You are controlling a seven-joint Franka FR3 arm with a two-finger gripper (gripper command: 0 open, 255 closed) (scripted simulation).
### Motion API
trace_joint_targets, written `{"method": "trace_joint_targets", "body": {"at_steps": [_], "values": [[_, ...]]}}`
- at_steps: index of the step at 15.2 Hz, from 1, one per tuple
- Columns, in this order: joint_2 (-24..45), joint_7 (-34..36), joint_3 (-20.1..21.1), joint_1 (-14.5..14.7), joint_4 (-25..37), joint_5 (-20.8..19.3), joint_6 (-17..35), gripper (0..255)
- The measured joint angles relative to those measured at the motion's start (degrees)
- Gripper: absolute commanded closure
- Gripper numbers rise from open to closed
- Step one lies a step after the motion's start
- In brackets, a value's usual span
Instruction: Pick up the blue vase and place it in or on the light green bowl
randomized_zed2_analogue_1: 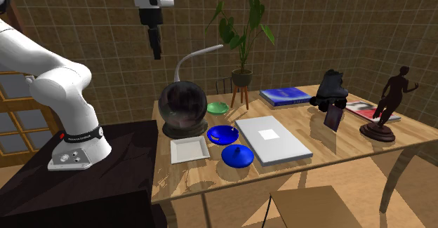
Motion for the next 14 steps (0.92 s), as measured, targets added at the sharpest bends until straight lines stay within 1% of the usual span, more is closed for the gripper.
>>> {"method": "trace_joint_targets", "body": {"at_steps": [2, 6, 11, 14], "values": [[0.7, -0.1, -0.1, 0.0, -0.2, 0.0, 0.8, 0], [6.5, -1.6, -1.2, -0.2, -1.1, -0.4, 6.8, 0], [16.9, -3.7, -2.6, -0.2, 0.1, -0.5, 15.0, 0], [22.7, -5.1, -3.5, -0.2, 1.7, -0.3, 18.7, 0]]}}
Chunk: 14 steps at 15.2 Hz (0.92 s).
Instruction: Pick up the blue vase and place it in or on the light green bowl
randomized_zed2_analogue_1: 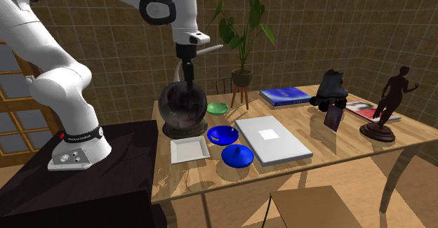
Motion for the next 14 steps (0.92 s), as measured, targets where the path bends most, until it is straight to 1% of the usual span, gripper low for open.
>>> {"method": "trace_joint_targets", "body": {"at_steps": [2, 6, 12, 14], "values": [[4.3, -0.9, -0.5, 0.0, 1.0, 0.3, 2.9, 0], [13.8, -2.7, -1.2, 0.0, 5.5, 1.3, 7.1, 0], [27.1, -5.8, -1.9, -0.6, 12.7, 3.3, 11.9, 0], [31.3, -6.5, -1.8, -0.8, 15.6, 3.9, 12.7, 0]]}}
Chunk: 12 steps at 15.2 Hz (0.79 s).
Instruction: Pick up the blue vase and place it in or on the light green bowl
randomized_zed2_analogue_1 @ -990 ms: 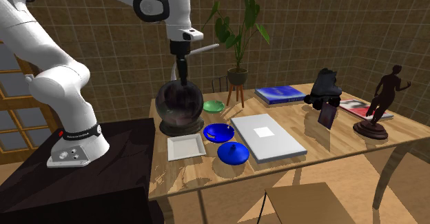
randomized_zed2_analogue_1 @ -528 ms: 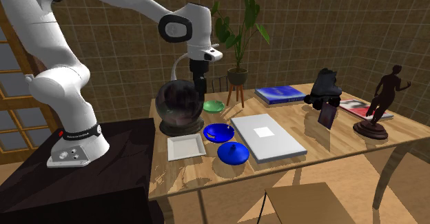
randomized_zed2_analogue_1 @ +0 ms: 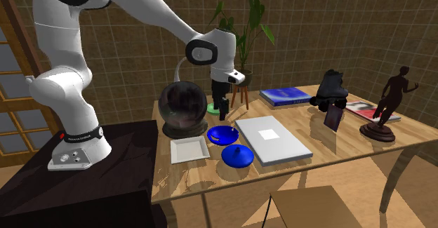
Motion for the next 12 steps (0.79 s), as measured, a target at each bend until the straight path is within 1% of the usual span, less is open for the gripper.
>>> {"method": "trace_joint_targets", "body": {"at_steps": [3, 5, 8, 9, 12], "values": [[7.0, -1.5, 0.0, -0.9, 5.9, 1.0, 0.5, 0], [11.8, -2.0, 0.4, -1.1, 8.9, 1.6, 1.9, 0], [19.1, -2.8, 0.7, -2.0, 16.2, 2.2, 1.3, 0], [20.8, -2.9, 0.8, -2.2, 17.5, 2.4, 1.5, 0], [27.8, -3.2, 1.1, -2.9, 25.4, 2.6, 0.1, 0]]}}
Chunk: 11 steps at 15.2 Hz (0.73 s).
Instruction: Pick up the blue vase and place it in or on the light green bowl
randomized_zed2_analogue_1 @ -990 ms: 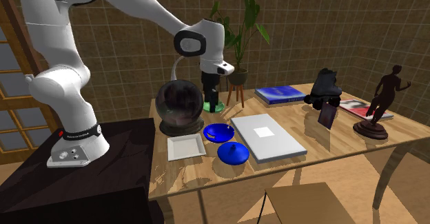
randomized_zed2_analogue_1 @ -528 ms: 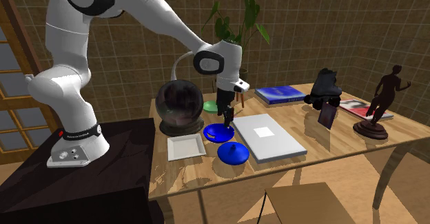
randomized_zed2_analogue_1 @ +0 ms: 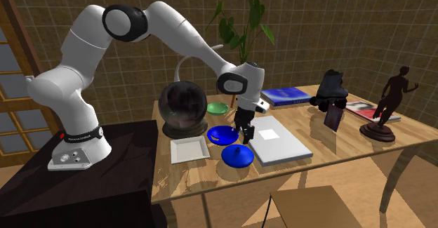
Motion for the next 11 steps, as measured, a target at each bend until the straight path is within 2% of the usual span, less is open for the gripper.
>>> {"method": "trace_joint_targets", "body": {"at_steps": [2, 11], "values": [[2.4, -0.2, 0.2, -0.3, 1.7, 0.2, 0.5, 0], [5.7, -0.5, 0.5, -0.5, 1.8, 0.6, 3.9, 0]]}}
